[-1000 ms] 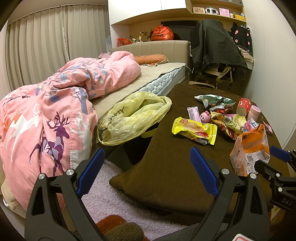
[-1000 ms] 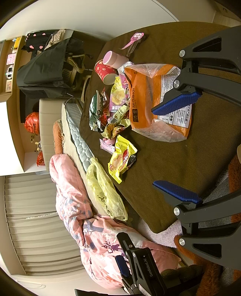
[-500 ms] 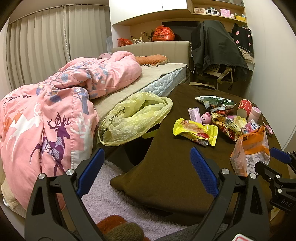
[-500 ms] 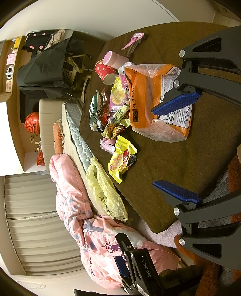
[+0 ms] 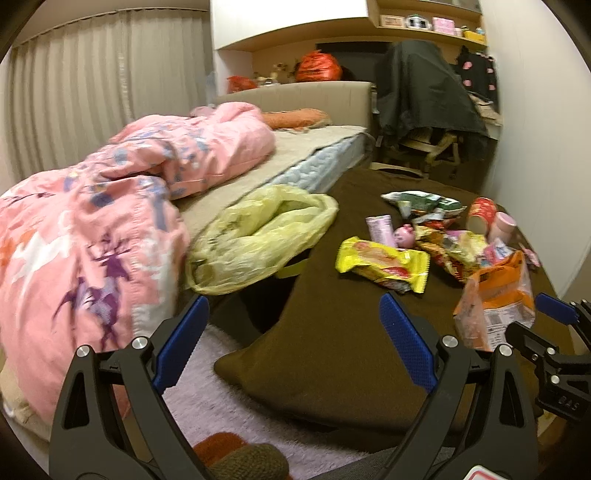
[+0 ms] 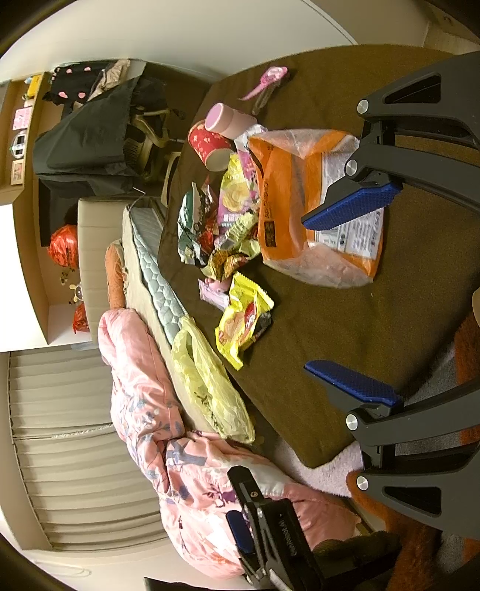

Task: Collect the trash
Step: 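Reach the left tool to the yellow wafer wrapper while the right tool grasps the red paper cup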

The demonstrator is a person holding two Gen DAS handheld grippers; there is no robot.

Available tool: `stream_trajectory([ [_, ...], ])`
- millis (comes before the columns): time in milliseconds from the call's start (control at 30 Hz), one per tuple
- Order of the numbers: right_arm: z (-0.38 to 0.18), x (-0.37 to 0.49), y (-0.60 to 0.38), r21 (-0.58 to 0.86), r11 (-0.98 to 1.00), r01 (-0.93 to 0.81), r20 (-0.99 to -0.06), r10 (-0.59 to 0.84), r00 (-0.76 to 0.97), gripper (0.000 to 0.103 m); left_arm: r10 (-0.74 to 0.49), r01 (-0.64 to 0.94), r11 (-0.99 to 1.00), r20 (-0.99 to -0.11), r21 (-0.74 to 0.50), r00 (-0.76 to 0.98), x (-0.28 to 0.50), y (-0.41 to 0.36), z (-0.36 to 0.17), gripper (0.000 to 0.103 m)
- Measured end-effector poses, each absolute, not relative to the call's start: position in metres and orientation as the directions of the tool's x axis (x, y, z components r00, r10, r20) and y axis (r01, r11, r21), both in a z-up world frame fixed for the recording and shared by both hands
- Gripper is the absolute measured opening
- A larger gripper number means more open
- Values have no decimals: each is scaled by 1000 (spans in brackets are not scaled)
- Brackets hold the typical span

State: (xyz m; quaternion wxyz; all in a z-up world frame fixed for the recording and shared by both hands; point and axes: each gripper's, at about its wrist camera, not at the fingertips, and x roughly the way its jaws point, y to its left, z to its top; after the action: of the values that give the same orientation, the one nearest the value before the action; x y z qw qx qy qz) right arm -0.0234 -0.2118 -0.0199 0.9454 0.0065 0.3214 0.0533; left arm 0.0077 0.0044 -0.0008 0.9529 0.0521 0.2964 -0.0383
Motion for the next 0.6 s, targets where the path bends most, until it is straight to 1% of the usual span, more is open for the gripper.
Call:
stream_trajectory([
  [200, -24, -7, -231, 19, 998, -54, -604, 54, 795, 69, -160, 207, 978, -590, 12, 792, 45, -7, -10, 89],
  [333, -28, 10, -252, 1, 1000, -13, -612, 11, 791, 69, -219, 264, 965, -569, -4, 793, 70, -20, -17, 89],
  [433, -30, 21, -265, -10, 1000, 15, -618, -18, 786, 69, -274, 306, 951, -572, -43, 773, 90, -27, -22, 89],
  [567, -37, 28, -279, -18, 999, 26, -632, -32, 775, 69, -345, 350, 929, -609, -115, 714, 120, -37, -40, 89],
  [600, -39, 29, -282, -29, 999, 27, -637, -39, 770, 69, -358, 358, 925, -620, -131, 698, 127, -40, -44, 91],
])
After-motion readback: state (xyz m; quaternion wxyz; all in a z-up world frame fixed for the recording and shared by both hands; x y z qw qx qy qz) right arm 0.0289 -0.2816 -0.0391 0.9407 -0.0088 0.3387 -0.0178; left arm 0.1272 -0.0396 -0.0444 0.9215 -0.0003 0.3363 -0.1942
